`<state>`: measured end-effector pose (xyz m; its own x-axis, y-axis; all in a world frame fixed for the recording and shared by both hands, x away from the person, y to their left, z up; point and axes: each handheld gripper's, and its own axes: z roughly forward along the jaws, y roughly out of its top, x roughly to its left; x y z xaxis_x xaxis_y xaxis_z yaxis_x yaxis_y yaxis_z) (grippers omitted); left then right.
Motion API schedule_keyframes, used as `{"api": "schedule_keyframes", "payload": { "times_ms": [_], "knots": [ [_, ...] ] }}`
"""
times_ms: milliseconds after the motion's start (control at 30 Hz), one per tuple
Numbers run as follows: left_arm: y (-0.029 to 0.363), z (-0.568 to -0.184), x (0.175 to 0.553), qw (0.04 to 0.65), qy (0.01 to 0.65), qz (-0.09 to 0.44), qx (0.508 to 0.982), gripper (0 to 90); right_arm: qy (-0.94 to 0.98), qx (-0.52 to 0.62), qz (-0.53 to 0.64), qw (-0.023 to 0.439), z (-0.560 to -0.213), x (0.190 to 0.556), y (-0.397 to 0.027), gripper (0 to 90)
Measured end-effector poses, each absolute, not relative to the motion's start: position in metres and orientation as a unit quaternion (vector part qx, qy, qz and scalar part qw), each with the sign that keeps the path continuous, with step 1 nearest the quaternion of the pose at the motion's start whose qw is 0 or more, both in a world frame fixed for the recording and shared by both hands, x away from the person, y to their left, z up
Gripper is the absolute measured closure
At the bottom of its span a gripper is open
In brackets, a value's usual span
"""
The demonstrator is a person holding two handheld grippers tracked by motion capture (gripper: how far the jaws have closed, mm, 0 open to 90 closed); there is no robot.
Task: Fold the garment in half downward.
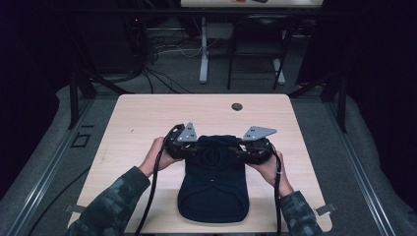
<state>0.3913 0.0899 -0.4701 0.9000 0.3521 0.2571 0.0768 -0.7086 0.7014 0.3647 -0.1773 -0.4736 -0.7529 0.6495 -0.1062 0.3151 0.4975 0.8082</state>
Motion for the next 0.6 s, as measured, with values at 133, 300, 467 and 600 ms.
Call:
{"api": "schedule_keyframes", "payload": {
  "times_ms": [133, 300, 467, 600],
  "knots": [
    [0.086, -0.47, 0.385, 0.356, 0.097, 0.217, 0.904, 68.7, 0.847, 0.297, 0.398, 0.189, -0.476, 0.367, -0.177, 47.8],
    [0.085, -0.469, 0.38, 0.346, 0.081, 0.243, 0.903, 68.6, 0.849, 0.296, 0.386, 0.204, -0.479, 0.363, -0.176, 64.0],
    [0.086, -0.46, 0.385, 0.349, 0.094, 0.254, 0.897, 67.9, 0.831, 0.294, 0.402, 0.249, -0.476, 0.361, -0.175, 75.3],
    [0.086, -0.456, 0.389, 0.353, 0.116, 0.239, 0.897, 61.6, 0.813, 0.29, 0.419, 0.284, -0.472, 0.361, -0.171, 77.1]
  ]
}}
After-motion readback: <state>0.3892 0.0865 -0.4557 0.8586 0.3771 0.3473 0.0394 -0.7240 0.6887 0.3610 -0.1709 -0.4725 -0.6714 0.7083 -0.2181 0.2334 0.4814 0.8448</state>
